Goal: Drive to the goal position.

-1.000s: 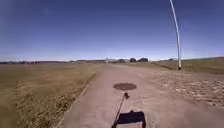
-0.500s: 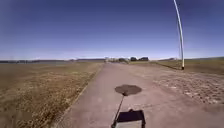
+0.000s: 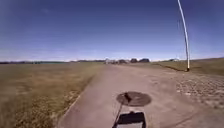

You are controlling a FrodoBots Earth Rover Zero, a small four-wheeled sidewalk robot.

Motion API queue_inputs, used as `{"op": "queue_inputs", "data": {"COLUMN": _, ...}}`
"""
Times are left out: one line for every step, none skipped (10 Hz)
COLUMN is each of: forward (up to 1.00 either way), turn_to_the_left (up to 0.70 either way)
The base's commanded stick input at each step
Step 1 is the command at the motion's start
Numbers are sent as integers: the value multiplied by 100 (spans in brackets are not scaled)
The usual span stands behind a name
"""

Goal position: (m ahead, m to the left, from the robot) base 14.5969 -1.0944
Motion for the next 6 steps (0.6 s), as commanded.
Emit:
{"op": "queue_inputs", "data": {"forward": 100, "turn_to_the_left": 0}}
{"op": "queue_inputs", "data": {"forward": 100, "turn_to_the_left": 0}}
{"op": "queue_inputs", "data": {"forward": 100, "turn_to_the_left": 0}}
{"op": "queue_inputs", "data": {"forward": 100, "turn_to_the_left": 0}}
{"op": "queue_inputs", "data": {"forward": 100, "turn_to_the_left": 0}}
{"op": "queue_inputs", "data": {"forward": 100, "turn_to_the_left": 0}}
